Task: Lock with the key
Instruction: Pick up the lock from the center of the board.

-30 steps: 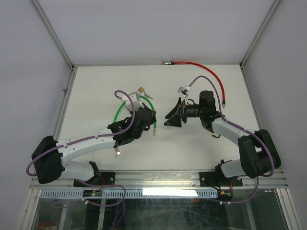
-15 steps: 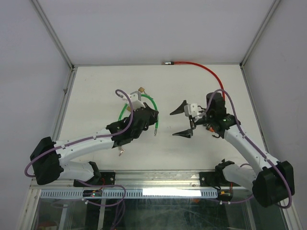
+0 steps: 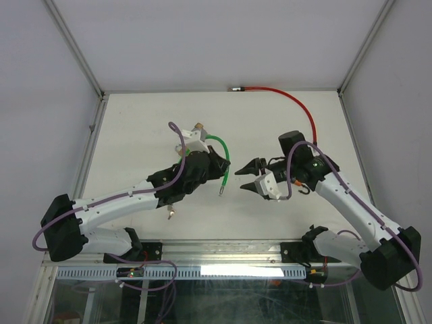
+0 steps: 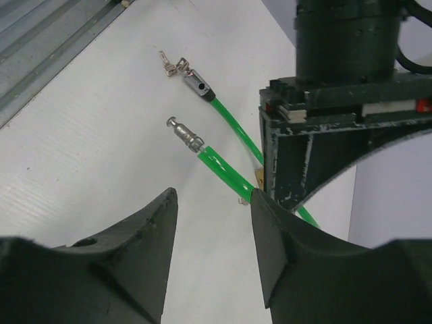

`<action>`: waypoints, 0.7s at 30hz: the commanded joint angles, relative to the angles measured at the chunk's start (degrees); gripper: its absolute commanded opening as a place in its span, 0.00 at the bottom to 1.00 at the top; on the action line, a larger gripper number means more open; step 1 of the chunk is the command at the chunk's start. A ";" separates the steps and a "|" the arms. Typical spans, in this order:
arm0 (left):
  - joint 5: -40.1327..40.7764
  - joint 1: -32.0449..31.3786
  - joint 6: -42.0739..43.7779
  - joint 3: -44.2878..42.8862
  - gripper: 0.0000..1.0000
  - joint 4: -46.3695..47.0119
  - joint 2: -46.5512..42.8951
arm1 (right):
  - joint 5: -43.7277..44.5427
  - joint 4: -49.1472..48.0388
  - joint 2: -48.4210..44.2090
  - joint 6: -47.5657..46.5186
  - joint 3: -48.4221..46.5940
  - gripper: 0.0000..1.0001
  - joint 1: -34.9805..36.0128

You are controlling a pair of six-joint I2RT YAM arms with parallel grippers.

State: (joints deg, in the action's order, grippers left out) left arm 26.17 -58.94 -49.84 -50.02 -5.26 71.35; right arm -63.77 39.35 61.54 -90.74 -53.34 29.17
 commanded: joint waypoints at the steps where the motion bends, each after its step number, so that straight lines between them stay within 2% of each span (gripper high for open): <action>1: -4.66 -0.48 1.51 -4.68 0.00 2.92 1.20 | 3.41 4.38 -0.50 -10.37 -0.23 0.48 3.00; 10: -8.28 -0.48 2.03 -8.39 0.00 2.93 5.50 | 13.66 -1.20 -1.93 -10.76 3.95 0.46 7.61; 13: -9.80 -0.49 2.03 -9.07 0.00 2.93 6.67 | 16.57 -3.13 -2.23 -10.82 5.06 0.49 8.66; 21: -12.97 0.26 1.42 -9.43 0.00 3.05 7.95 | 17.62 -4.09 -3.54 -11.27 5.98 0.52 9.50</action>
State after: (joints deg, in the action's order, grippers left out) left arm 16.47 -58.89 -48.62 -56.10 -5.30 79.57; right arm -47.42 38.00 59.44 -100.75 -47.31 37.95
